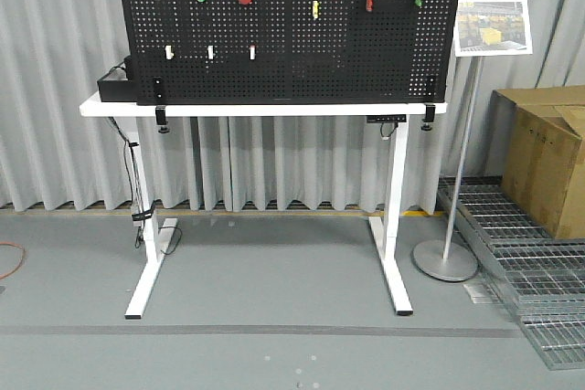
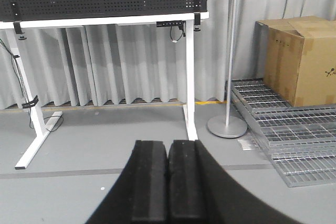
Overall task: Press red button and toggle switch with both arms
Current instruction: 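Drive the base forward toward the black pegboard with both arms lowered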
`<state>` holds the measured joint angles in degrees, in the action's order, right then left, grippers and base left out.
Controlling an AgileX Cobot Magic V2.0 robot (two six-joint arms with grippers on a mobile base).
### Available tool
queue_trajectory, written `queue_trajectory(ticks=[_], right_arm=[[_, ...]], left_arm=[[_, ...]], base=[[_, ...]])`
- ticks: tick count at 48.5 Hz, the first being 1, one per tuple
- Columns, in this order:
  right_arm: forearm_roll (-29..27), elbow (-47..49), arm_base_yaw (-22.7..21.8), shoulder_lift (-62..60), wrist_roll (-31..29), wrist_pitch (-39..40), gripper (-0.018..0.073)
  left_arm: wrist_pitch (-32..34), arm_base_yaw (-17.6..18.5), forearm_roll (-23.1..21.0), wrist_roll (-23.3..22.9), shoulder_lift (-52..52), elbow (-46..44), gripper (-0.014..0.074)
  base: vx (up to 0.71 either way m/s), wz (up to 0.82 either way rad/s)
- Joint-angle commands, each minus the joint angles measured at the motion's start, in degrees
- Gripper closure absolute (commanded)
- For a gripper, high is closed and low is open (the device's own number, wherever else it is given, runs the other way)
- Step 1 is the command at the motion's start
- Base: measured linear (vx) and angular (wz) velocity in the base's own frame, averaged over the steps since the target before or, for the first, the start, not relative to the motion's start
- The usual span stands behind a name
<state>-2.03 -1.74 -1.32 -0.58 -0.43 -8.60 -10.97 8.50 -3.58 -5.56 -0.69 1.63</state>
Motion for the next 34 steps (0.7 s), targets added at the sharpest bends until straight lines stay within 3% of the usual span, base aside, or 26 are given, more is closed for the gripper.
queue_trajectory(ticks=[1,34], right_arm=[[0.5,-0.6,-0.4,-0.9,-0.6,4.7,0.0562],[0.5,-0.6,-0.4,-0.9,-0.6,4.7,0.0562]], left_arm=[[5.0,0.0,-0.6,-0.5,-0.9,1.9,0.0594],[5.0,0.0,-0.6,-0.5,-0.9,1.9,0.0594]], base=[[0.00,-0.01],[0.01,0.00]])
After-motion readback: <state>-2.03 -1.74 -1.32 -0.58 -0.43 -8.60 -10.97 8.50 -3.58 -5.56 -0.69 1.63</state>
